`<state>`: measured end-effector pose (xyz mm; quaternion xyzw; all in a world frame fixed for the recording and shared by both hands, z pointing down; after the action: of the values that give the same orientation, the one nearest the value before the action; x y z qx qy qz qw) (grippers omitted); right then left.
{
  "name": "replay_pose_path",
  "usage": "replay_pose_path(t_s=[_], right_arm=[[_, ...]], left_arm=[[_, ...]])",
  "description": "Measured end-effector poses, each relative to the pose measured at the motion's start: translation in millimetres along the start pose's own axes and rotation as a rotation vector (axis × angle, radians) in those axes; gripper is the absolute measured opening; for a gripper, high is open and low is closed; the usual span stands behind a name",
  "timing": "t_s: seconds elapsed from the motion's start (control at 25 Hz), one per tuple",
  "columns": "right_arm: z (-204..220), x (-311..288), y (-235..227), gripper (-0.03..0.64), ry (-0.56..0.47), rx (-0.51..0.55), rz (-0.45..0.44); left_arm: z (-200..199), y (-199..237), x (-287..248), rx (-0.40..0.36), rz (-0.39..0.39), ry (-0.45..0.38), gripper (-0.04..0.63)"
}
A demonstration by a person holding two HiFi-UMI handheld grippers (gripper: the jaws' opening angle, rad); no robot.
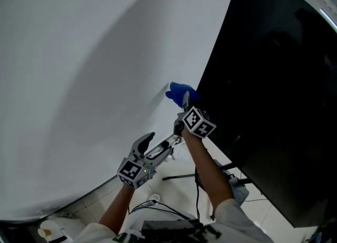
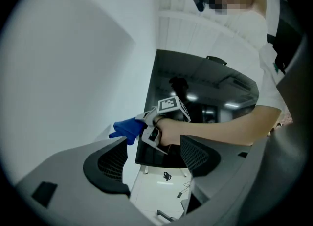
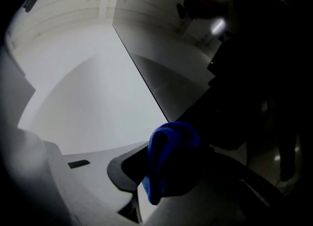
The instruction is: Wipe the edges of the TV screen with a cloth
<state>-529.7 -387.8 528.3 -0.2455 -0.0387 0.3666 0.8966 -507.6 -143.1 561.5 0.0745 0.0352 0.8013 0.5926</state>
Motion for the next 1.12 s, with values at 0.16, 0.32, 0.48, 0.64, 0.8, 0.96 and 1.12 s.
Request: replay_pose_path(t_s=[0.16,0.32,0.48,0.64,0.8,0.96,1.12], right_arm=[[-95.4,17.0,36.9,0.055,-0.141,0.027,-0.064],[-179.2,25.3,78.6,0.055,-0.221,0.051,-0.107],[-235.4,34.2,118.2,0.055,-0.27,0.1,-0.096],[-295.7,40.4,158.1,0.055,-0.356,0.194,-0.08],[-351.3,55.0,189.3,0.055,-0.345,0.187,-0.072],[-395.7,75.6,208.6,0.055,-0.349,0.193,-0.07],[-412.6,76.9,216.4,0.057,-0.359,0.21,-0.052]], left_arm=[[-35.7,-24.6,-20.5,-0.032,0.03,-0.031,0.321],[-62.9,-43.7,-29.0,-0.092,0.081,-0.049,0.321],[-77.5,-60.0,-21.7,-0.108,0.105,-0.069,0.321],[-89.4,-68.2,-16.1,-0.146,0.131,-0.085,0.321],[-98.6,-80.2,-13.9,-0.188,0.144,-0.085,0.321],[-109.8,-111.7,-17.9,-0.111,0.171,-0.095,0.321],[-77.1,-116.5,-21.1,-0.131,0.221,-0.085,0.321]])
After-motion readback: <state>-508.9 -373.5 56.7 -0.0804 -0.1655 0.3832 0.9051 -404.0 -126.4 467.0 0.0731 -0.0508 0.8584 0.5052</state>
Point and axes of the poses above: the fingertips, and each gripper's own axes: x backward along the fingers, y to its left, z out of its underside, the point moved 5 cm from there along x, backward along the fingers, and after that the axes turned 13 degrees about z, right-handed, at the moved point
